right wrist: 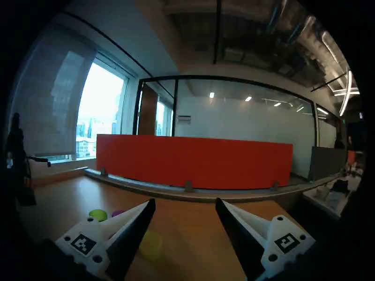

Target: Pour water

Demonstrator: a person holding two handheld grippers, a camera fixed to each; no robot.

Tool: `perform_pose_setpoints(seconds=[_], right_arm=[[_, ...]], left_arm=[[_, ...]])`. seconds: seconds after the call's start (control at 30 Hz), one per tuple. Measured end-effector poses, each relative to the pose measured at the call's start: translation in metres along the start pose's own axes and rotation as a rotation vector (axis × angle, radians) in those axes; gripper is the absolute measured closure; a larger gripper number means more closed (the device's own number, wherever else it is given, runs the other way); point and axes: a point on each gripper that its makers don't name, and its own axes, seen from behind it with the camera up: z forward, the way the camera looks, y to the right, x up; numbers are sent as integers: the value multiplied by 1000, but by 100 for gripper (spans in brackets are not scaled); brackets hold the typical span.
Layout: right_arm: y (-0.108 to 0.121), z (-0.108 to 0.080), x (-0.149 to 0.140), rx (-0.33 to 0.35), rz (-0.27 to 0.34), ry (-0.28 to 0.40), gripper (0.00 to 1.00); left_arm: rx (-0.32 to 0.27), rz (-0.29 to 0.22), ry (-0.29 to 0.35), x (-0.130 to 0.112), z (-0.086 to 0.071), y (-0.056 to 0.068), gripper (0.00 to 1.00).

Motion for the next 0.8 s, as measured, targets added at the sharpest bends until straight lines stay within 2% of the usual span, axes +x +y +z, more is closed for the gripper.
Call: perform_pose_setpoints(seconds=[0.4,0.6,0.8], right_arm=[[-4,8,39,48,56,5,1],[-8,11,46,83,78,-8,1],[-12,14,39,115,54,-35,1]], left_arm=[[-69,2,-22,35,9,12,11],[-108,7,-15,50,13,20,11],[-146,4,-14,55,20,24,11]])
